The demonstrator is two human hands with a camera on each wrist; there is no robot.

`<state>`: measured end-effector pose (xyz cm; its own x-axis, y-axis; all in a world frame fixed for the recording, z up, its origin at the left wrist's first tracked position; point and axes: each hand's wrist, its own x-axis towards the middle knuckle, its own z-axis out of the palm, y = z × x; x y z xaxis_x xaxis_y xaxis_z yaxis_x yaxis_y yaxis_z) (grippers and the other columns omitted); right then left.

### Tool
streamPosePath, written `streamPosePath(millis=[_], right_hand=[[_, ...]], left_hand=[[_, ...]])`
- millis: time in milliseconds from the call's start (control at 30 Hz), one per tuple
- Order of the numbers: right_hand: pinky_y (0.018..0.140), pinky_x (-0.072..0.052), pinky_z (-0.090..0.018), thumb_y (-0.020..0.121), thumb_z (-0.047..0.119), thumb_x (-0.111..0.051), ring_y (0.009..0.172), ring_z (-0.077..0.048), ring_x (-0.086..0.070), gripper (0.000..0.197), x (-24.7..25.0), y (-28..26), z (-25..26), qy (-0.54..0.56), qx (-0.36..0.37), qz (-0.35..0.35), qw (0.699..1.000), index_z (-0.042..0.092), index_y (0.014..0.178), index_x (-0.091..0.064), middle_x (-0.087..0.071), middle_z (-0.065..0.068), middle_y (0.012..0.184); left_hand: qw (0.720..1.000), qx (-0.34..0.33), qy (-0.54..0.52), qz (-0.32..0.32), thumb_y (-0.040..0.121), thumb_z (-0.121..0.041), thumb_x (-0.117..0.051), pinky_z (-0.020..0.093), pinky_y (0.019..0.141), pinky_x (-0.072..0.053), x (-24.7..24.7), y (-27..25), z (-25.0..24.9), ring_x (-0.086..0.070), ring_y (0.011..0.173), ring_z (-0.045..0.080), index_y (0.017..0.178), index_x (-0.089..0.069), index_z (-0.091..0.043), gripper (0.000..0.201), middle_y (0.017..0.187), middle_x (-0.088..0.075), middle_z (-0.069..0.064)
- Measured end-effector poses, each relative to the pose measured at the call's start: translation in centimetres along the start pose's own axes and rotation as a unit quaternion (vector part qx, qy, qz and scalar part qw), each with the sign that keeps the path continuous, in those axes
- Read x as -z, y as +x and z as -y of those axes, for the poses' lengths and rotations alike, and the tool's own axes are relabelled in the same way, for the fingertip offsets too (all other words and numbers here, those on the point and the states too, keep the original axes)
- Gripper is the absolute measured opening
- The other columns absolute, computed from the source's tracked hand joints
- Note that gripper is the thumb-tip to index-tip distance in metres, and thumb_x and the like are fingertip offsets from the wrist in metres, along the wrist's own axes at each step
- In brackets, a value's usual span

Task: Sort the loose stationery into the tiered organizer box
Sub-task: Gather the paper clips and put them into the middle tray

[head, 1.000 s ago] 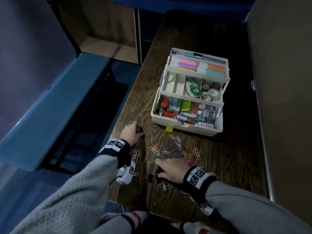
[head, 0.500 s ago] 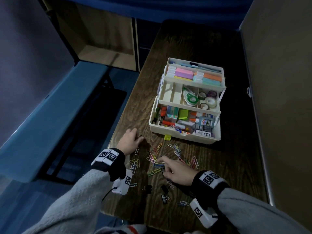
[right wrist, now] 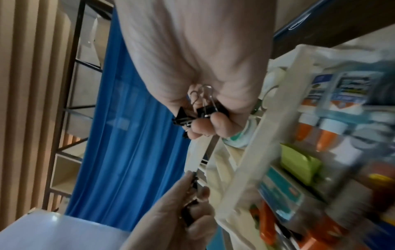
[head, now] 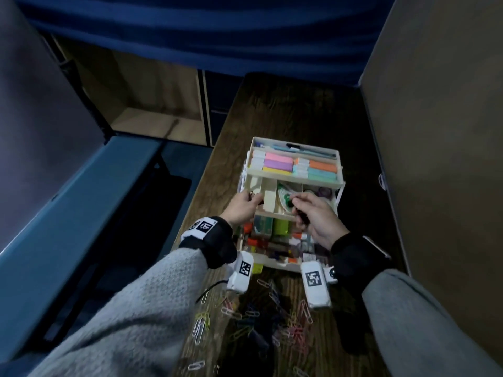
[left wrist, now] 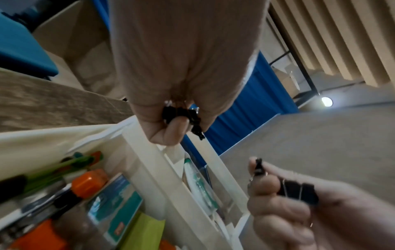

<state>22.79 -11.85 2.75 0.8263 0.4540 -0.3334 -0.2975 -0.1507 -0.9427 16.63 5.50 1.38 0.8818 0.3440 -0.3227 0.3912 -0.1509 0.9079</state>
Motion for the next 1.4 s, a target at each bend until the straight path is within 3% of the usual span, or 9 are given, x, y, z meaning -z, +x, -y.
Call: streamPosePath(millis=[267,533,667,800,967,1067,1167,1267,1400], right_hand=[[0.037,-0.030,-0.016,0.098,0.013,-0.051,0.039,-0.005,-0.042,0.013,-1.6,3.0,0.4,-0.010,-0.064,-0.034,0.997,0.015,0.087,-0.057,-0.052,-0.002,0.062],[0.037,-0.030,-0.017,0.098,0.014,-0.050,0.045,-0.009,-0.040,0.015,-3.1,3.9,0.5,-0.051,-0.093,-0.044,0.993,0.016,0.084,-0.055,-0.052,-0.002,0.063],[0.040,-0.029,-0.020,0.099,0.013,-0.048,0.048,-0.012,-0.042,0.011,-4.2,4.4,1.3,-0.054,-0.114,-0.046,0.991,0.014,0.089,-0.054,-0.051,-0.004,0.066],[0.044,-0.033,-0.022,0.100,0.011,-0.042,0.055,-0.015,-0.047,0.010,-5.7,4.7,2.4,-0.030,-0.111,-0.061,0.992,0.014,0.103,-0.050,-0.053,-0.006,0.075],[0.075,-0.050,-0.035,0.100,0.008,-0.036,0.084,-0.018,-0.057,0.023,-6.8,4.4,3.8,0.023,-0.102,-0.019,0.994,0.017,0.094,-0.055,-0.060,-0.005,0.091],[0.073,-0.048,-0.029,0.099,0.004,-0.036,0.086,-0.016,-0.055,0.026,-6.7,4.0,3.6,0.049,-0.105,-0.034,0.993,0.012,0.116,-0.055,-0.059,-0.006,0.096],[0.094,-0.043,-0.036,0.099,0.003,-0.035,0.089,-0.015,-0.051,0.038,-6.3,3.3,3.2,0.061,-0.105,-0.034,0.992,0.006,0.136,-0.045,-0.056,-0.005,0.100],[0.110,-0.037,-0.044,0.099,0.001,-0.033,0.114,-0.023,-0.054,0.043,-5.3,2.2,3.0,0.056,-0.082,-0.023,0.995,0.005,0.141,-0.041,-0.056,-0.014,0.124],[0.088,-0.054,-0.036,0.099,0.005,-0.038,0.109,-0.020,-0.060,0.029,-3.2,-0.8,1.5,-0.009,-0.011,-0.003,1.000,0.014,0.113,-0.062,-0.058,-0.014,0.127]], left_hand=[[0.972,-0.007,0.211,-0.100,0.090,-0.019,-0.054,0.035,0.078,-0.046,-1.9,4.0,-0.9,-0.059,0.102,0.036,0.108,-0.050,-0.002,0.025,0.108,-0.063,0.020],[0.981,0.020,0.171,-0.084,0.092,-0.027,-0.052,0.033,0.086,-0.048,-1.1,5.0,-1.2,-0.060,0.104,0.031,0.105,-0.061,-0.003,0.029,0.109,-0.066,0.016],[0.996,0.073,0.009,-0.059,0.099,-0.034,-0.038,0.045,0.096,-0.049,-0.2,4.9,-1.9,-0.060,0.108,0.037,0.110,-0.062,0.003,0.045,0.116,-0.063,0.024],[0.989,0.102,-0.105,-0.026,0.100,-0.030,-0.031,0.043,0.085,-0.055,0.3,4.1,-3.1,-0.064,0.101,0.035,0.118,-0.055,0.006,0.047,0.117,-0.062,0.025],[0.989,0.086,-0.123,0.003,0.101,-0.023,-0.030,0.040,0.089,-0.054,0.6,3.2,-3.5,-0.063,0.104,0.031,0.123,-0.054,0.003,0.042,0.119,-0.062,0.023],[0.987,0.081,-0.135,0.015,0.100,-0.021,-0.032,0.030,0.077,-0.051,0.6,2.9,-3.5,-0.058,0.095,0.026,0.123,-0.054,0.004,0.040,0.108,-0.061,0.019],[0.989,0.068,-0.127,0.034,0.099,-0.021,-0.033,0.035,0.089,-0.049,0.6,2.6,-3.3,-0.055,0.094,0.022,0.123,-0.055,-0.001,0.038,0.104,-0.058,0.012],[0.991,0.056,-0.116,0.046,0.099,-0.025,-0.035,0.030,0.081,-0.045,0.7,2.1,-3.2,-0.052,0.088,0.019,0.113,-0.057,-0.008,0.031,0.099,-0.056,0.008],[0.998,0.024,-0.053,0.017,0.097,-0.037,-0.045,0.035,0.089,-0.048,1.3,0.6,-2.1,-0.059,0.096,0.023,0.103,-0.061,-0.012,0.031,0.103,-0.064,0.009]])
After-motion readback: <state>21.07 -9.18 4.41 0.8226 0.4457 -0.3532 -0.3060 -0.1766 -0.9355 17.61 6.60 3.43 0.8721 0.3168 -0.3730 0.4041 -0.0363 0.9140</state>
